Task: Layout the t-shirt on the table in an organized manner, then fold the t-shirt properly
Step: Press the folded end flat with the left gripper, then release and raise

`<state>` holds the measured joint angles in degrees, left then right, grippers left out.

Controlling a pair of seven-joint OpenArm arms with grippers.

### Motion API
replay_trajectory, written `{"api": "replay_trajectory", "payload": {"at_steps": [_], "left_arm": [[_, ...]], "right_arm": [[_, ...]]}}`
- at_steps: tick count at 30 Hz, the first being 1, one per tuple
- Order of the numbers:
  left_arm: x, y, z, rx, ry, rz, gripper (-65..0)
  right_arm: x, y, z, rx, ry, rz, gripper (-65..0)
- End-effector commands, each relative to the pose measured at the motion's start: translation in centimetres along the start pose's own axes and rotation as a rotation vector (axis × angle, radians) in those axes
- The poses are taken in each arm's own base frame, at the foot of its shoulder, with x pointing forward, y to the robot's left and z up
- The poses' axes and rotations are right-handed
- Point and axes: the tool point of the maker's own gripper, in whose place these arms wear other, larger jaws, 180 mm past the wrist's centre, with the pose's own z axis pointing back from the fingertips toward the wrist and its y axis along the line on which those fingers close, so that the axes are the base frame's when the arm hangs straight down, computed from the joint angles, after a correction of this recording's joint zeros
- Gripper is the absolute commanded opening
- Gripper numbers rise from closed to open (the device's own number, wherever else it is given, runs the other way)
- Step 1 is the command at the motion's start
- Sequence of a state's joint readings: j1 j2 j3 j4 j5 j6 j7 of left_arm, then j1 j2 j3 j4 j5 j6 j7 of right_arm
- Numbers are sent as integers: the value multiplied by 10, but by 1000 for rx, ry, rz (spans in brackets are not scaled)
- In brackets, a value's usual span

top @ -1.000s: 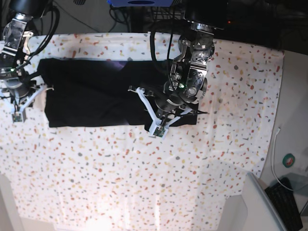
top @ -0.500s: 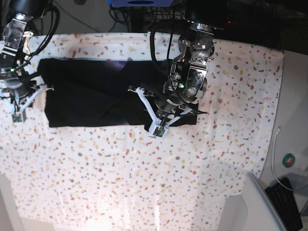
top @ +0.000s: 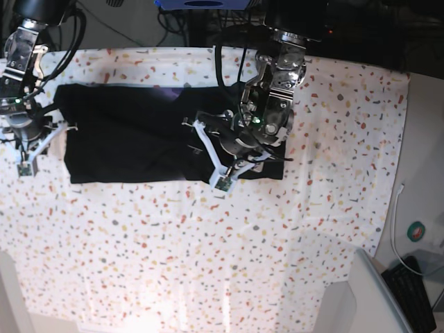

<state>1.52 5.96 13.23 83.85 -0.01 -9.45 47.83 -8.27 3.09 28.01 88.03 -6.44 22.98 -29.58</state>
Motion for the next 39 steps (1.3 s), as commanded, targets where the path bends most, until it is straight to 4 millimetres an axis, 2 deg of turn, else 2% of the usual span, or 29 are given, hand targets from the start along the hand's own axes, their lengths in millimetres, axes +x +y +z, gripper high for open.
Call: {"api": "replay_trajectory", "payload": {"at_steps": [1,3,6,8,11,13,15,17,18,19,21,22,24,27,29,32,33,37,39], "left_arm": [[11,-27,-3,-67,-25,-35,-201],[5,-53,-9,-116,3,-106,-201],[3,-78,-8,-163,9,-174,-201],[8,-86,-4,-176,-13,-191,-202],[24,-81,9,-163,-73,-170,-202],[33,-51,21,-102,-118,-148,-204],[32,-22,35,-43,-144,-121,-207],[28,19,47,44,-155,-85,-255],[25,37,52,83,-157,-60,-308],[19,56,57,123,-151,-30,-388],[-1,103,69,226,-123,41,-611],[-13,123,75,273,-107,80,-650],[-46,169,89,377,-56,179,-650],[-97,220,114,503,14,299,-650],[-126,249,139,587,47,348,-650],[-157,273,171,649,78,385,-650],[-165,279,181,663,81,399,-650],[-181,289,201,664,89,400,-650],[-184,292,206,668,90,403,-650]], "right_arm": [[18,-6,2,-16,-54,4,-650],[23,-5,2,-15,-65,2,-650],[24,-4,1,-13,-67,2,-650],[24,-4,1,-13,-67,2,-650],[24,-5,2,-15,-66,0,-650],[23,-6,2,-17,-66,-1,-650],[22,-5,2,-15,-63,1,-650],[21,-3,2,-11,-62,1,-650],[22,-2,2,-8,-64,0,-650],[22,4,2,2,-66,-10,-650],[34,16,8,31,-103,0,-650],[43,30,11,67,-127,25,-650],[59,69,17,175,-170,117,-650],[73,126,27,306,-200,241,-650],[77,161,34,377,-195,322,-650],[91,215,44,483,-222,440,-650],[91,231,44,519,-218,469,-650],[90,273,39,587,-199,527,-650],[87,285,37,607,-178,524,-650]]}}
